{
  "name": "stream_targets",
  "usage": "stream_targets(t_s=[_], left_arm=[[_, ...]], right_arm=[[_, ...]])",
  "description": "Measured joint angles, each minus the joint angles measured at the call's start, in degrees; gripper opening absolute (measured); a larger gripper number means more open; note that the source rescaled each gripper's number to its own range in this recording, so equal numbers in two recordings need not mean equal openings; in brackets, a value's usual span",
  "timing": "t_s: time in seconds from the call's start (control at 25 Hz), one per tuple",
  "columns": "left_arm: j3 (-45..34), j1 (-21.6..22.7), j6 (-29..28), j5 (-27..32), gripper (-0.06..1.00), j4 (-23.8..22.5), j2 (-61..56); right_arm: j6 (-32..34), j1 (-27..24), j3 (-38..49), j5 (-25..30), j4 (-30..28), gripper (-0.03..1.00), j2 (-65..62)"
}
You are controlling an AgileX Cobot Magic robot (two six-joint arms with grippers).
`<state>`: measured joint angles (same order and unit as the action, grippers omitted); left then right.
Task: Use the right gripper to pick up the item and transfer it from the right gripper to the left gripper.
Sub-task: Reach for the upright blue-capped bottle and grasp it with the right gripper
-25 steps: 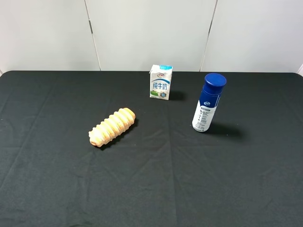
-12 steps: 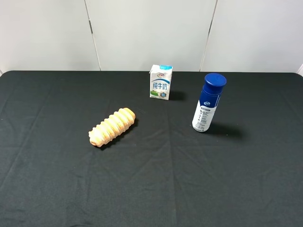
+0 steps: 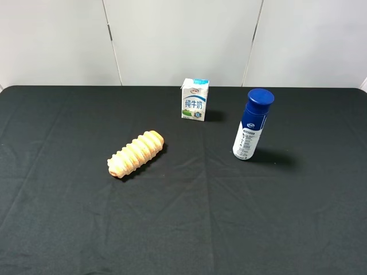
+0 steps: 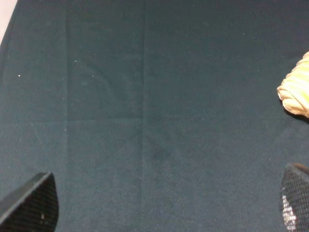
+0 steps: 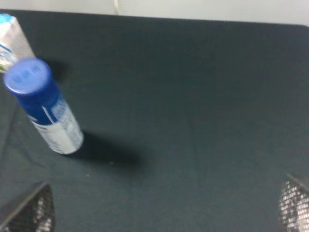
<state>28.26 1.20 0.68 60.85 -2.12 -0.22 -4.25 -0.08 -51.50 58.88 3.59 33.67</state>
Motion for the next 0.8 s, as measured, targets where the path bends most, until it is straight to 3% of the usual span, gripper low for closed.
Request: stream_targets(t_s=[0.2, 0.64, 0.8], left_arm=[[0.0, 0.0, 0.1, 0.0, 0.82, 0.0, 0.0], [0.0, 0.0, 0.1, 0.0, 0.82, 0.0, 0.0], [0.0, 0.0, 0.1, 0.0, 0.82, 0.0, 0.0]], right_arm=[[-3.1, 3.6, -6.1, 2.6, 3.0, 1.0, 7.9], [-6.7, 20.6, -20.9, 10.3, 1.9, 1.0, 30.4], [-7.6, 23.6, -24.7, 10.6, 1.5, 1.0, 37.0]])
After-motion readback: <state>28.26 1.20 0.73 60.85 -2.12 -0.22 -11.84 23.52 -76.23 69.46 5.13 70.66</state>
